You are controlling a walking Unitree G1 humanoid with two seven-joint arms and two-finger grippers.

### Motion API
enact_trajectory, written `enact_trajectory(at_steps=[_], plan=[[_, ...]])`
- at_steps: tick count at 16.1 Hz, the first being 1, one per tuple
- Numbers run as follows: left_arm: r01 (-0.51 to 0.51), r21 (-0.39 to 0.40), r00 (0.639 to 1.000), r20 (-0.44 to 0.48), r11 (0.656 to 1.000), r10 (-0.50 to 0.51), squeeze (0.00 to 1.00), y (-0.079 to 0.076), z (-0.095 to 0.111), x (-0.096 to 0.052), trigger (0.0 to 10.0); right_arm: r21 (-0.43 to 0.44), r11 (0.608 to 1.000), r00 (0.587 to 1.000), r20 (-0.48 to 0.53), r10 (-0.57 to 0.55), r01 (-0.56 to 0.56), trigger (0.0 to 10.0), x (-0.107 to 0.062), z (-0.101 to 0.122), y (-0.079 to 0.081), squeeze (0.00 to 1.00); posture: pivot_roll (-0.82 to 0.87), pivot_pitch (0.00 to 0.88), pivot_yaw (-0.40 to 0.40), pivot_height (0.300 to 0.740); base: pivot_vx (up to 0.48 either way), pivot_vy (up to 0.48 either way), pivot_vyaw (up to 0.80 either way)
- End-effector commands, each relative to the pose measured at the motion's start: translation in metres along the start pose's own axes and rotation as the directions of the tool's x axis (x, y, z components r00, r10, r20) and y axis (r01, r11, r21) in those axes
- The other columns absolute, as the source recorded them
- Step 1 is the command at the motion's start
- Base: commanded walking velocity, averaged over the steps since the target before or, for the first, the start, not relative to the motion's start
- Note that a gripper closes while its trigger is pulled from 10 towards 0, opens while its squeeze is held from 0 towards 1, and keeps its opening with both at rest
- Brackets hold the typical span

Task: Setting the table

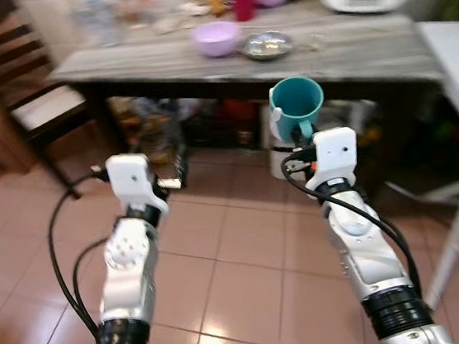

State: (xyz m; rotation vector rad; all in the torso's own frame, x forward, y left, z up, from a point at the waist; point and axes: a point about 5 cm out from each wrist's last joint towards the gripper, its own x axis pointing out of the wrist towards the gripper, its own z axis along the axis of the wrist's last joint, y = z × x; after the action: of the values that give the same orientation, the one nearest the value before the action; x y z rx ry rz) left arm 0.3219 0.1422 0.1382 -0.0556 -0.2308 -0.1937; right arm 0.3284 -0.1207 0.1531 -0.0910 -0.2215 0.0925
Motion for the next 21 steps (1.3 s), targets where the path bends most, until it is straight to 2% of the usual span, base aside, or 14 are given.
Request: enact_trajectory(at_steps=[1,6,9,15,19,21], plan=[[0.002,0.009,1.0,0.003,1.0,-0.002,0.0,0.003,0.003,0.0,10.0,0.009,1.0,0.999,0.039,0.0,-0.001,10.0,0.003,0.009,0.002,0.0,-0.03,0.07,0.041,0.74,0.364,0.0,0.0],[0.036,0.001,0.999,0.012,0.999,-0.036,0.0,-0.002,0.008,0.007,10.0,0.036,0.998,0.998,0.022,-0.055,0.054,10.0,0.003,0.007,-0.006,0.0,-0.05,0.066,0.056,0.74,0.373,0.0,0.0],[0.05,-0.003,0.999,0.007,0.999,-0.05,0.0,-0.004,0.007,0.007,10.0,0.038,0.997,0.998,0.012,-0.067,0.066,10.0,0.002,0.006,-0.007,0.0,-0.05,0.066,0.06,0.74,0.382,0.0,-0.38],[0.065,-0.015,0.998,0.007,0.998,-0.065,0.0,-0.008,0.006,0.007,10.0,0.033,0.997,0.998,0.019,-0.065,0.065,10.0,0.003,0.007,-0.008,0.0,-0.06,0.067,0.062,0.74,0.387,0.0,0.0],[0.074,-0.021,0.997,0.005,0.997,-0.074,0.0,-0.01,0.006,0.007,10.0,0.034,0.997,0.997,0.015,-0.071,0.07,10.0,0.004,0.007,-0.008,0.0,-0.06,0.066,0.061,0.74,0.393,0.0,-0.63],[0.076,-0.024,0.997,0.009,0.997,-0.076,0.0,-0.011,0.007,0.008,10.0,0.03,0.997,0.997,0.023,-0.068,0.067,10.0,0.004,0.009,-0.008,0.0,-0.06,0.066,0.061,0.74,0.388,0.0,0.0]])
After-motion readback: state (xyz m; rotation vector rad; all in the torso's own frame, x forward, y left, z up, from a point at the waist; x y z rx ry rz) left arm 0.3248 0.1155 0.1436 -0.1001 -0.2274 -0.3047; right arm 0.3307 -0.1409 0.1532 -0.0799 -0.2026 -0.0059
